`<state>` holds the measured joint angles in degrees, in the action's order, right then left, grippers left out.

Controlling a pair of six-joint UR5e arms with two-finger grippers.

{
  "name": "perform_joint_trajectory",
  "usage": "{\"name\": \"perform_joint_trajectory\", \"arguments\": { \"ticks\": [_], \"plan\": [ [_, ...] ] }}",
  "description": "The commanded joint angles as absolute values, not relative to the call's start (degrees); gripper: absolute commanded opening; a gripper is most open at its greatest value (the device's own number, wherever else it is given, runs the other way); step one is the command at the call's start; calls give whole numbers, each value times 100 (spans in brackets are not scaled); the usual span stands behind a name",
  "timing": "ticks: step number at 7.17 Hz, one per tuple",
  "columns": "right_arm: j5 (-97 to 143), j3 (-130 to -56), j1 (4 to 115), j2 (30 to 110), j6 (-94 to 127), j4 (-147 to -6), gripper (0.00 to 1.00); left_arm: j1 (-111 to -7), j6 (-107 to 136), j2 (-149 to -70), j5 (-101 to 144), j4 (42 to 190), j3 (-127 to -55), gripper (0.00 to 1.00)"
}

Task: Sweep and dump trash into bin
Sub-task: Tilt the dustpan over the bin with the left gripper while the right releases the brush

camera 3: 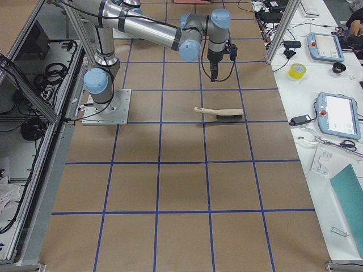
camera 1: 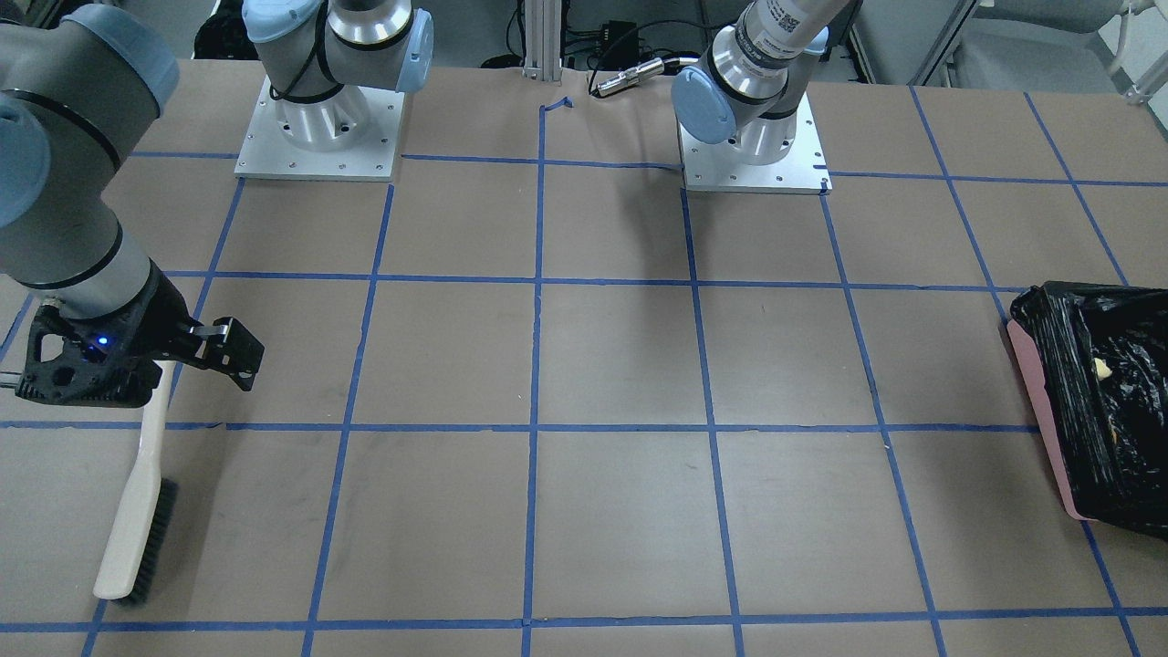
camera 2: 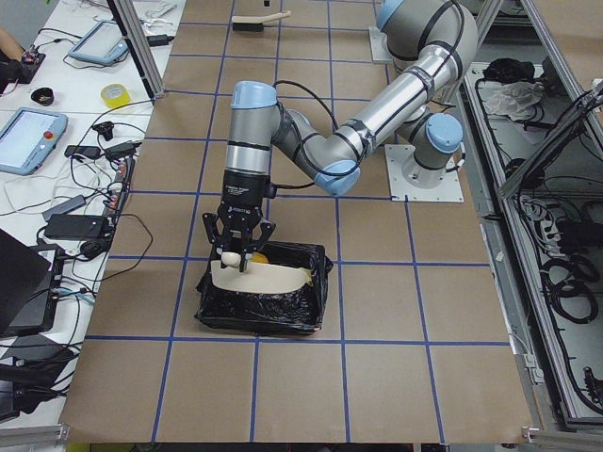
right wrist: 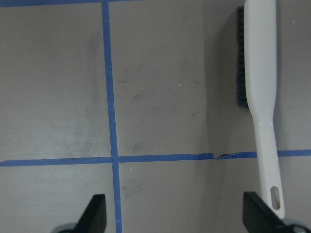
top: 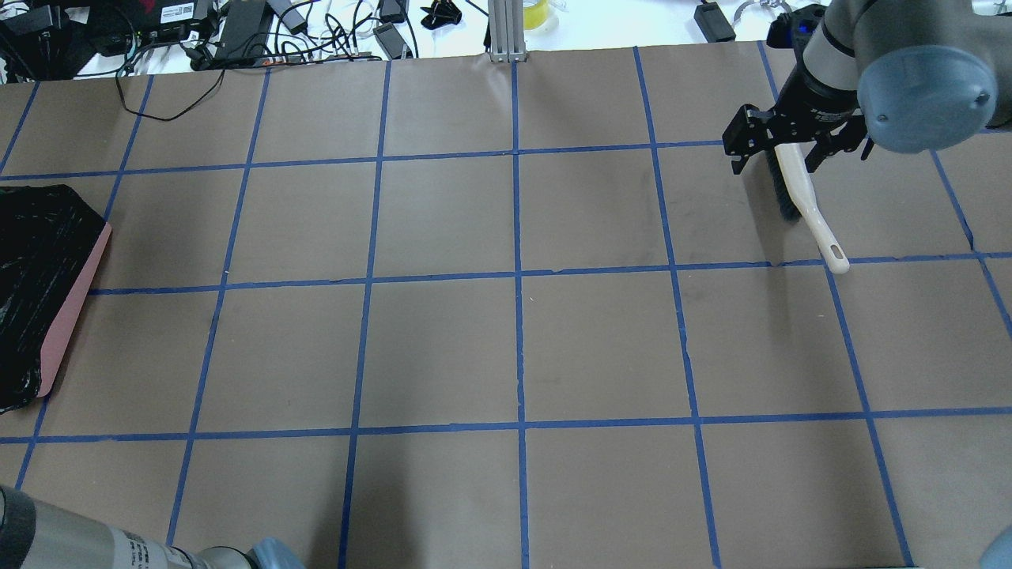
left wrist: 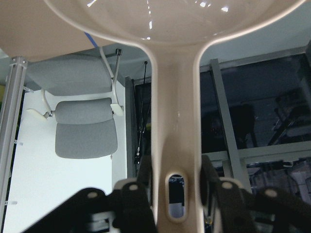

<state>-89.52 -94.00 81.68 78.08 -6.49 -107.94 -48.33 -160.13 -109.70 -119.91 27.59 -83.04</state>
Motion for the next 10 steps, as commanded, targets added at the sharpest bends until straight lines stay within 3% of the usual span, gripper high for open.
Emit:
{"name": "perform_joint_trajectory", "arguments": {
  "ticks": [1,2,7,10],
  "plan": [
    [-8956,-9396,8235,7831,-589,-10741,100,-4991,-16520,-10881,-11832,1388,-8751,6],
    [-8956,-9387,8244,7909,-589,-10610,100,-5001,-16915,-10846,-11726,640,-9041,5],
    [-9018,-9395,8244,7981,-589,-10564,100,-5123,-17183,-10670,-11742,519,-9281,5],
    [-8974,-9396,8270,8007,-571,-10573,100,-5388,-17473,-10504,-11778,-465,-9729,5]
  ]
}}
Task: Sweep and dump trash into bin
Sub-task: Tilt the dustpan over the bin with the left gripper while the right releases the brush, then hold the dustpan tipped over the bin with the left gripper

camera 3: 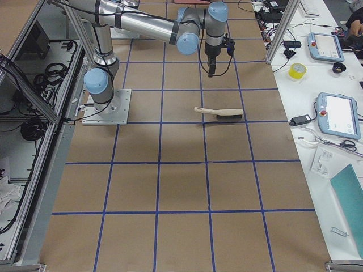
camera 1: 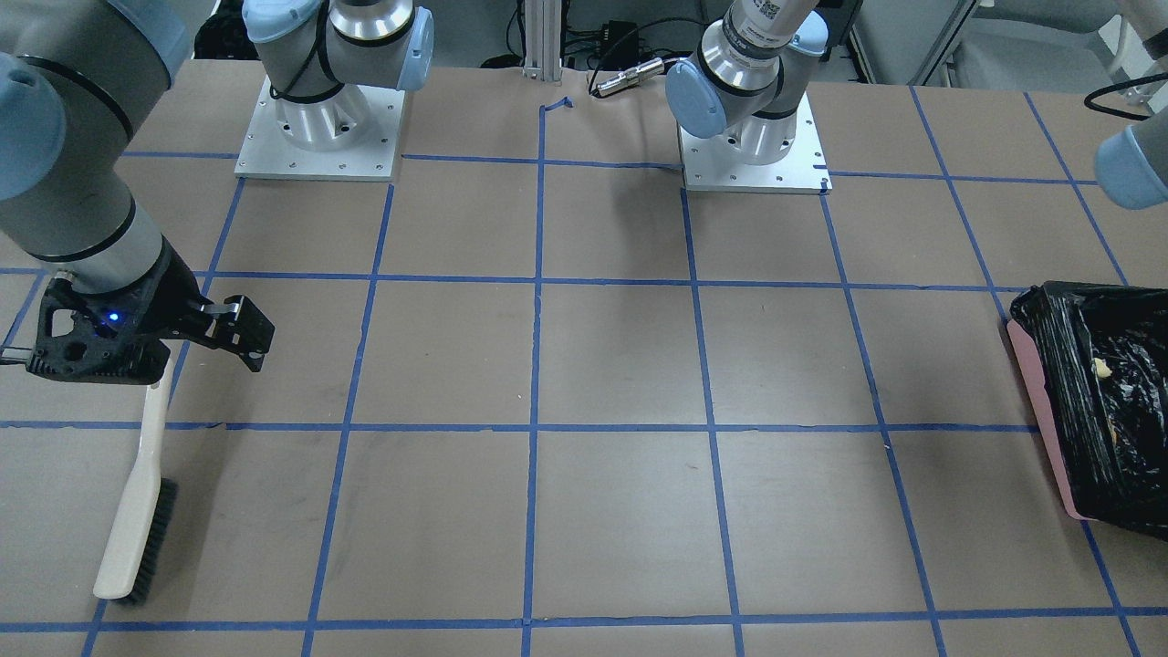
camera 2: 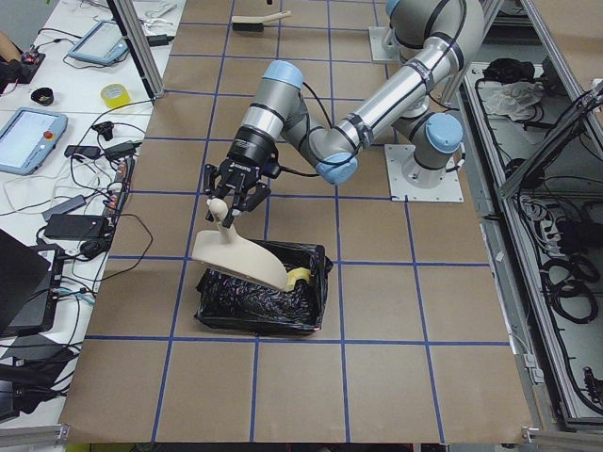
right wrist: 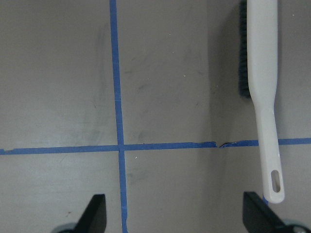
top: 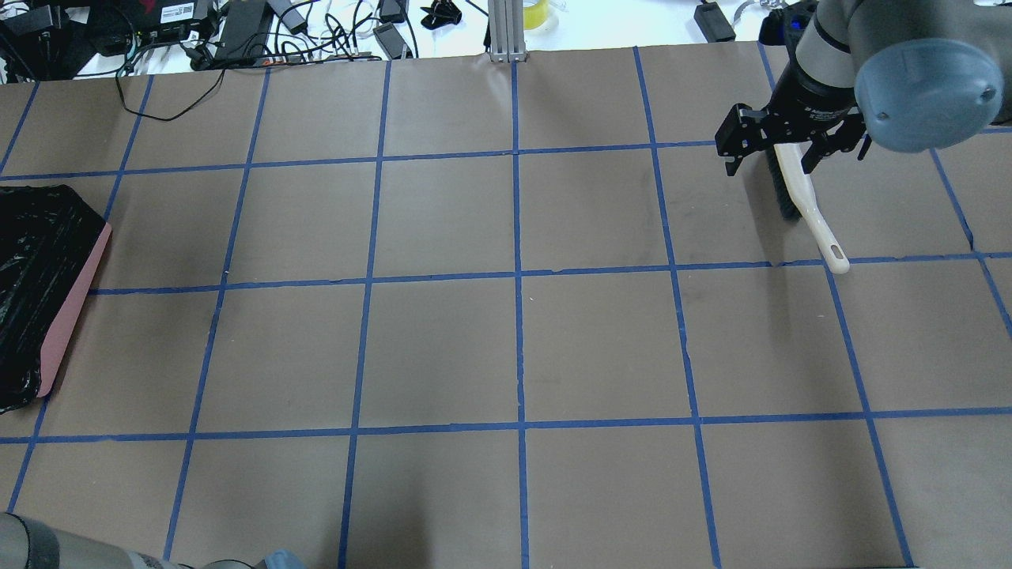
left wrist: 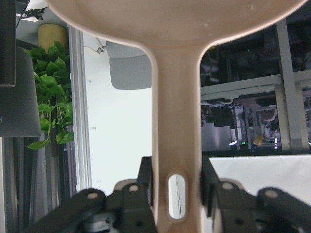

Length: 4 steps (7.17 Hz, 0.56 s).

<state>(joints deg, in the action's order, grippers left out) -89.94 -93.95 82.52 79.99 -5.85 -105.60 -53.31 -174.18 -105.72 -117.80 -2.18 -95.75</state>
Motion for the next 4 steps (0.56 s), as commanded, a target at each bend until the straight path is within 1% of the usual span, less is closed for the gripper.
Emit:
{"name": "perform_joint_trajectory", "arguments": {
  "ticks": [1,4],
  "plan": [
    [-8991,-9387,8331,8007,-519,-10573,100,-5396,-17473,-10486,-11803,-492,-9729,5],
    [-8991,-9396,8358,7998,-492,-10582,100,-5327,-17464,-10433,-11847,-658,-10009,5]
  ]
}}
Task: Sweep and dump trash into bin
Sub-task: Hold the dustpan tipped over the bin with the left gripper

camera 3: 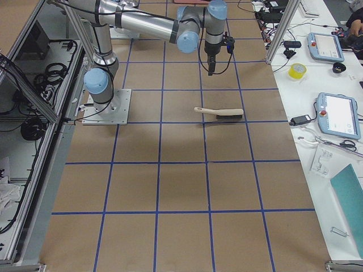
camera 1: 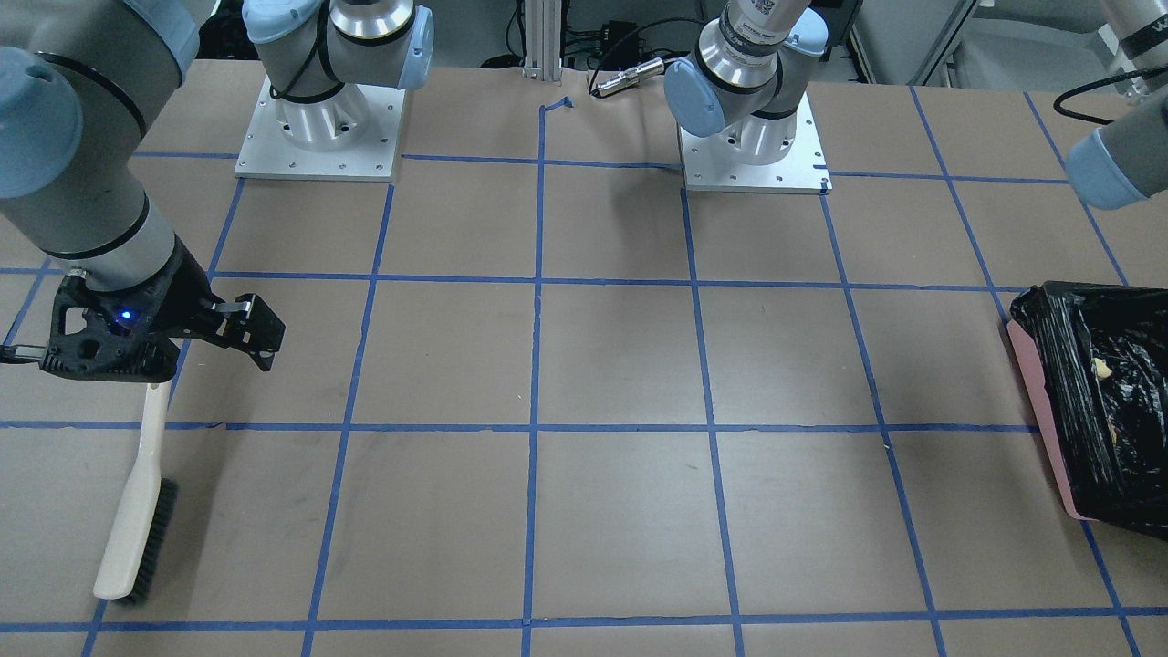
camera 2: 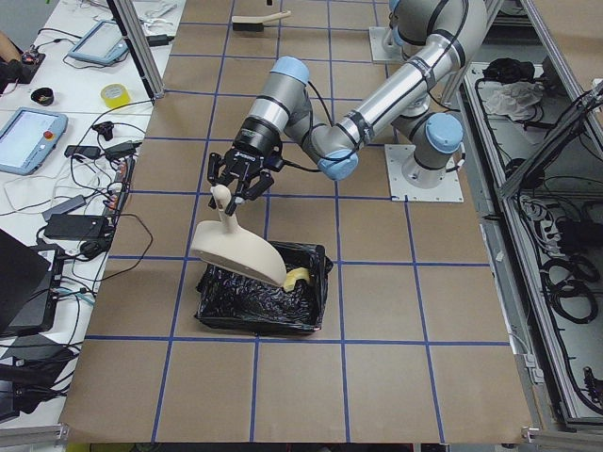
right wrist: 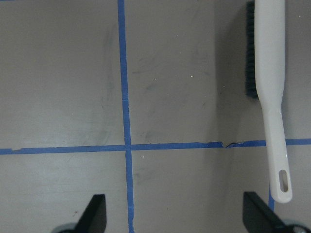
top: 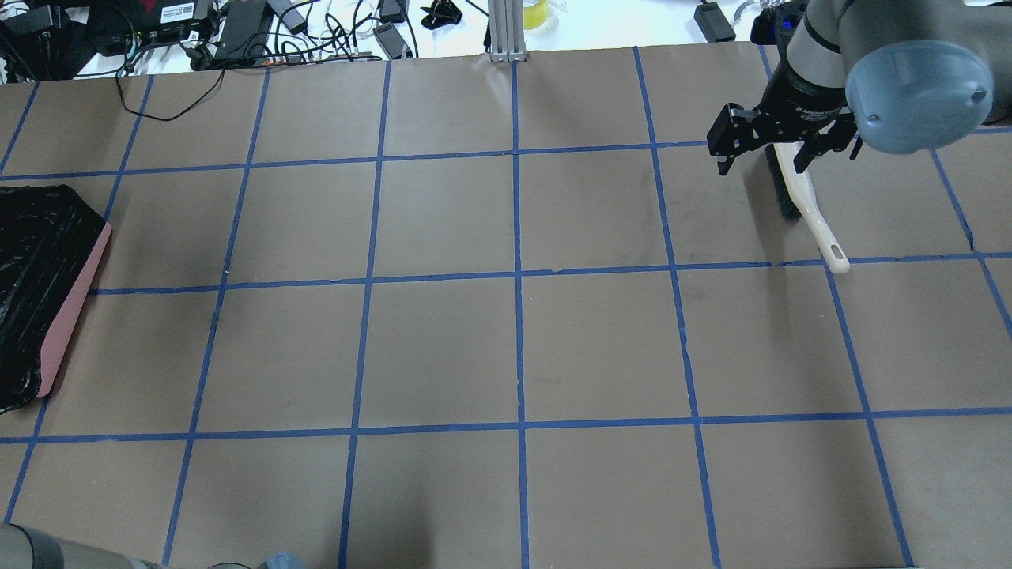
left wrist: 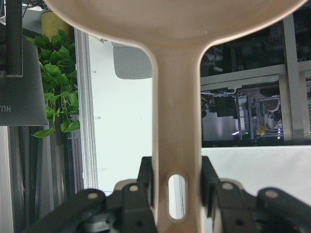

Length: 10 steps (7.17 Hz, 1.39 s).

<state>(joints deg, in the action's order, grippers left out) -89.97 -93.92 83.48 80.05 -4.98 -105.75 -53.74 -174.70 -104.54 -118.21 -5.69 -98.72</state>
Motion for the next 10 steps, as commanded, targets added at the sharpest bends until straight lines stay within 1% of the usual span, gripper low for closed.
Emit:
{"name": "perform_joint_trajectory", "arguments": {
  "ticks": [1,3,4,5,6,7,8,10],
  "plan": [
    [-8991,-9387,8367,8007,-492,-10582,100,-5230,-17455,-10450,-11787,-694,-10037,5],
    [-8991,-9387,8524,8007,-266,-10608,100,-4967,-17385,-10529,-11812,-590,-10064,5],
    [-9000,-9387,8682,8007,-81,-10626,100,-5166,-17359,-10373,-11943,-84,-9933,4],
    [-9009,-9387,8692,8007,-88,-10617,100,-5403,-17315,-10423,-12258,251,-9662,4],
    [-9000,-9395,8692,7998,-88,-10608,100,-5370,-17262,-10467,-12313,264,-9790,4],
    [-9009,-9430,8692,7998,-105,-10608,100,-4952,-16966,-10433,-12226,255,-10113,4],
    [-9009,-9431,8692,7998,-114,-10617,100,-4879,-16919,-10398,-12295,272,-10168,4],
    [-9009,-9457,8692,7980,-149,-10609,100,-5149,-16752,-10301,-12672,492,-10012,3]
  ]
}}
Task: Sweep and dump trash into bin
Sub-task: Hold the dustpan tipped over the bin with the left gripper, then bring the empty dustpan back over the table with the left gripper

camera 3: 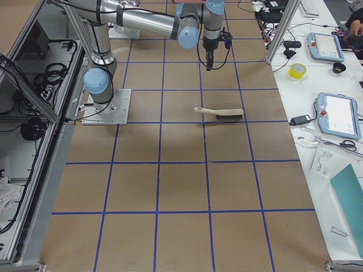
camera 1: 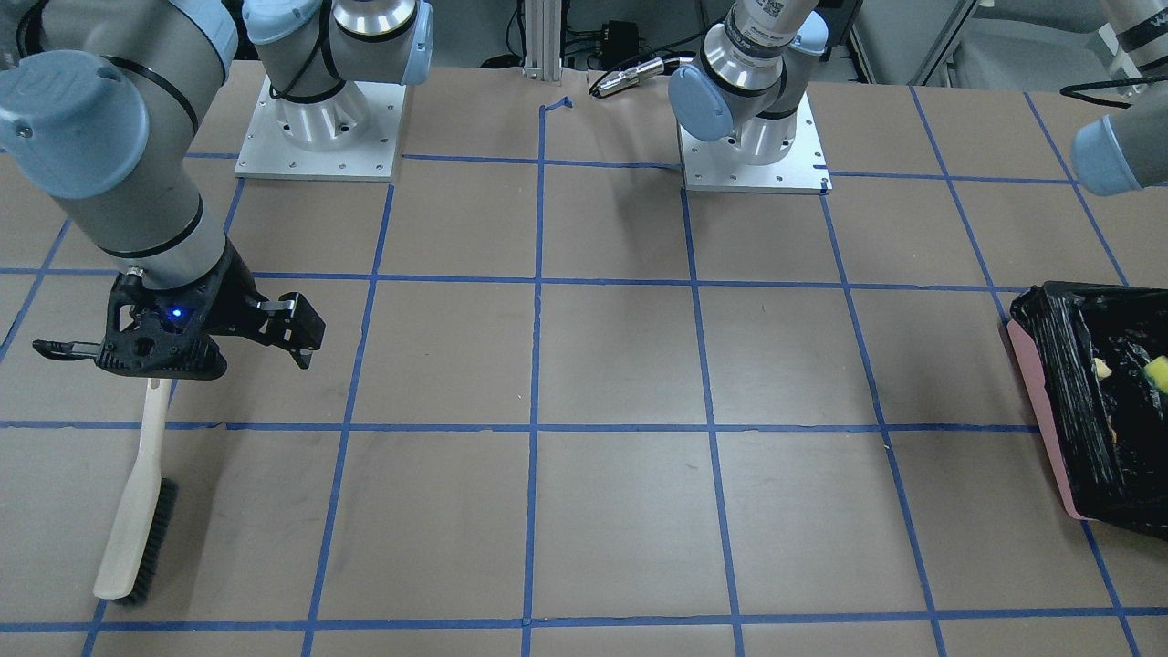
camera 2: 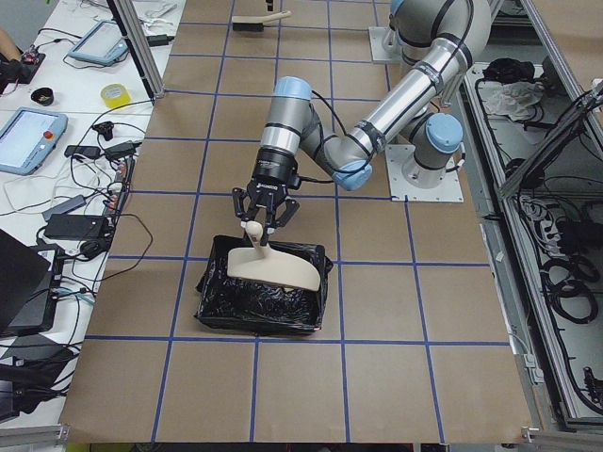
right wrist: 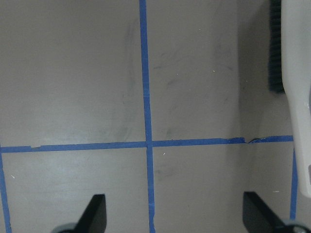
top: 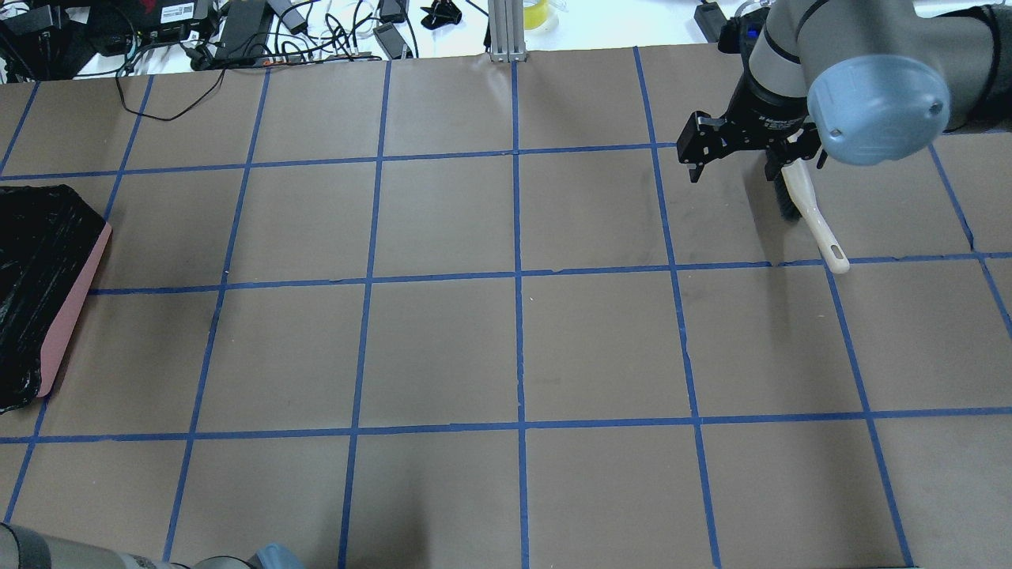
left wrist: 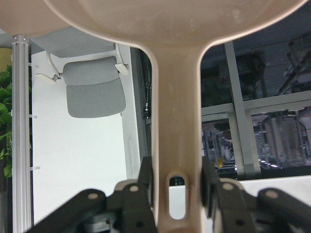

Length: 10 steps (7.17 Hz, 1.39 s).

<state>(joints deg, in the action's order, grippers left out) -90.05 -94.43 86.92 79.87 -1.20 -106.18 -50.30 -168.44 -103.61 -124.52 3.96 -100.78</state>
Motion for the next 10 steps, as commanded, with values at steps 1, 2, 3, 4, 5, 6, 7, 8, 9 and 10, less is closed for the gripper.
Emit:
{"name": "perform_joint_trajectory", "arguments": {
  "ticks": [1,2,3,4,5,6,7,8,9,10],
  "plan": [
    [-9009,-9457,8692,7980,-167,-10626,100,-5150,-16769,-10301,-12665,536,-10002,3],
    [-9009,-9457,8692,7972,-167,-10626,100,-5159,-16804,-10318,-12613,641,-9863,1],
    [-9009,-9457,8692,7972,-167,-10626,100,-5159,-16796,-10318,-12360,1294,-9487,0],
    [-9009,-9457,8692,7989,-176,-10626,100,-5150,-16726,-10336,-12149,1884,-9196,0],
    [-9009,-9457,8692,7981,-176,-10635,100,-5124,-16717,-10292,-11868,2090,-9098,0],
    [-9000,-9448,8692,7972,-167,-10635,100,-5133,-16491,-10283,-11413,2144,-9053,0],
    [-9000,-9457,8692,7972,-150,-10635,100,-5124,-15818,-10222,-10616,2919,-8974,0],
    [-9000,-9448,8692,7989,-149,-10626,100,-5211,-15307,-10082,-10095,4136,-8861,0],
    [-9000,-9440,8692,7998,-158,-10626,100,-5229,-14771,-9855,-9194,5436,-8711,0],
    [-8991,-9413,8692,7998,-167,-10617,100,-5290,-13869,-9783,-9089,6311,-8675,0]
  ]
}}
